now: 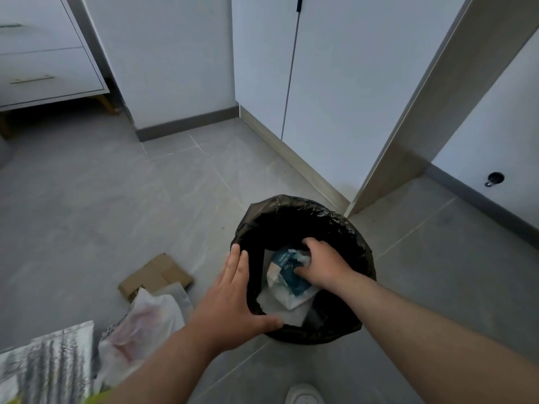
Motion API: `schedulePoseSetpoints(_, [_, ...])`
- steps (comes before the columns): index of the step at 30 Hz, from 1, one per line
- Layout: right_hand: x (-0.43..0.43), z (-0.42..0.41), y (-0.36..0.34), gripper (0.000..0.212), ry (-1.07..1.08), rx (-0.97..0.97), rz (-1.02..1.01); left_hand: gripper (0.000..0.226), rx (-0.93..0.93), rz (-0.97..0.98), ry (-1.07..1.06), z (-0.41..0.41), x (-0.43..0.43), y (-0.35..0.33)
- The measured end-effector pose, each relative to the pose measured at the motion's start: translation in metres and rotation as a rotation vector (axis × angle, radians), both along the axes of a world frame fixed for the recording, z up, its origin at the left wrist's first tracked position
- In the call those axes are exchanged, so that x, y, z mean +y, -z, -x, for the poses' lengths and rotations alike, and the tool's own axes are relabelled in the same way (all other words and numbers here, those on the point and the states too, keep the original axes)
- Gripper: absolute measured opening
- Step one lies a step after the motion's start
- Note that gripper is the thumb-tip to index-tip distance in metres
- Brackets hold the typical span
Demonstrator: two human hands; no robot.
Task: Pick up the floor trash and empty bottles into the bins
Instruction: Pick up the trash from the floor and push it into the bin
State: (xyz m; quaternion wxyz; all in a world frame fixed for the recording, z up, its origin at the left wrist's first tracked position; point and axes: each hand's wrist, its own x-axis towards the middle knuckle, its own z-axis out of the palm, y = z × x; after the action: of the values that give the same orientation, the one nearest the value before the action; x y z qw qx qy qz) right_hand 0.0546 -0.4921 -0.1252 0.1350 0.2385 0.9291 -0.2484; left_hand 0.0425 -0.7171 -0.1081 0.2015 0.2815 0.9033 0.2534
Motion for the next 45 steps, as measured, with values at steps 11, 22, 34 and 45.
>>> schedulePoseSetpoints(11, [-0.052,0.005,0.036,0.078,-0.181,-0.471,-0.05,0.128,0.009,-0.033,0.0,0.0,0.001,0.007])
schedulePoseSetpoints(22, [-0.043,0.01,0.011,0.082,-0.32,-0.124,-0.098,0.127,0.06,-0.052,0.004,-0.003,-0.001,0.006])
schedulePoseSetpoints(34, [-0.177,0.046,-0.085,0.038,-0.368,0.373,0.142,0.081,0.077,-0.235,-0.688,0.011,-0.205,0.0])
schedulePoseSetpoints(45, [-0.268,0.05,0.041,0.048,-0.24,-0.319,0.214,0.061,-0.261,0.106,-1.233,-0.019,-0.354,0.14])
